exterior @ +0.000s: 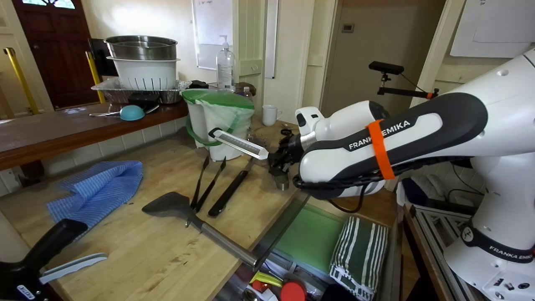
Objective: Remove the grater from the drawer
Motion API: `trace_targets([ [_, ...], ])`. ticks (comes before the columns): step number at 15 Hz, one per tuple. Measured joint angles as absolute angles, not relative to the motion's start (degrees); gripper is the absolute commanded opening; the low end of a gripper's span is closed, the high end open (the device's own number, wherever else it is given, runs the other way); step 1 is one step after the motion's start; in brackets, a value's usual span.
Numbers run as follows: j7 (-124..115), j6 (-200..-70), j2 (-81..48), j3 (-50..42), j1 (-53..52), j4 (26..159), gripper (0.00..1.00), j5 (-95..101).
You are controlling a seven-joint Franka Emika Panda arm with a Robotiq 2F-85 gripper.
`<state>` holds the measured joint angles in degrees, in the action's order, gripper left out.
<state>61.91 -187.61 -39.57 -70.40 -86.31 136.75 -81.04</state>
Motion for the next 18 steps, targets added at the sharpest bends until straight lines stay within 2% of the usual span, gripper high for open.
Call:
trace_targets([
  [8,49.83,-161.55,-51.41,-83.53,-90.04,124.54,0.00,-57.33],
  [12,38.13,-159.93,-45.87,-79.72,-84.50,118.69,0.00,-39.47],
  [17,22.18,-157.46,-37.25,-66.06,-68.70,114.92,0.00,-17.99],
  [18,19.54,-157.47,-35.58,-62.36,-64.88,114.29,0.25,-14.87],
])
